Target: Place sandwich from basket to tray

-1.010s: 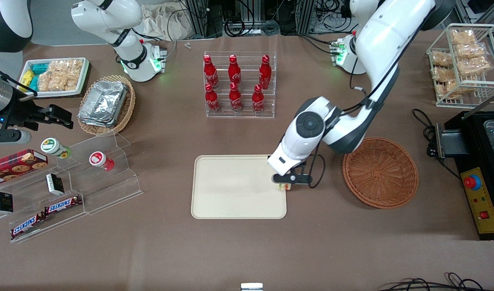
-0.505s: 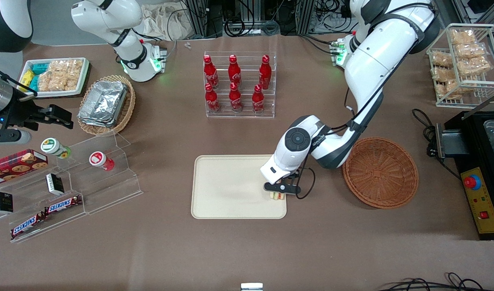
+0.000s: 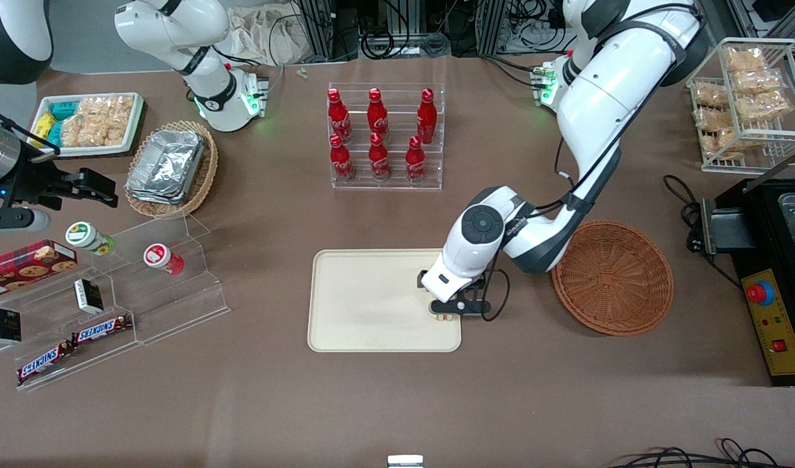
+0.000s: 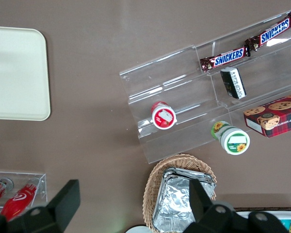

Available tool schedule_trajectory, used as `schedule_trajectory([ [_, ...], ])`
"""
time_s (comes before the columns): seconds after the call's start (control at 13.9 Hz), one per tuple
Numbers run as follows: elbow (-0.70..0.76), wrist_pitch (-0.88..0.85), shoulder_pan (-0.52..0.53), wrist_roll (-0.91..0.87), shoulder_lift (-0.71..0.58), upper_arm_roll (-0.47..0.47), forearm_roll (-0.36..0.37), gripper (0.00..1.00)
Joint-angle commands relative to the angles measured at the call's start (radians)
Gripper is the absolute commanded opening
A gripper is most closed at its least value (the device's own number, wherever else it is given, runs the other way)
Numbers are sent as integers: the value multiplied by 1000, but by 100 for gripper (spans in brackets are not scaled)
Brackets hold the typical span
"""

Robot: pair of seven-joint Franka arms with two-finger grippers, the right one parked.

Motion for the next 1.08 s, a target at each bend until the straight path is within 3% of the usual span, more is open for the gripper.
schedule_trajectory([
  [0.0, -11, -20, 1, -47, -137, 97, -41, 99],
  [0.36, -3, -162, 1, -30, -329, 231, -212, 99],
  [0.58, 3, -274, 2, -16, -409, 311, -272, 100],
  [0.79, 141, -522, 1, 218, -415, 417, -443, 100],
  [1.01, 207, -800, 1, 436, -457, 521, -494, 100],
])
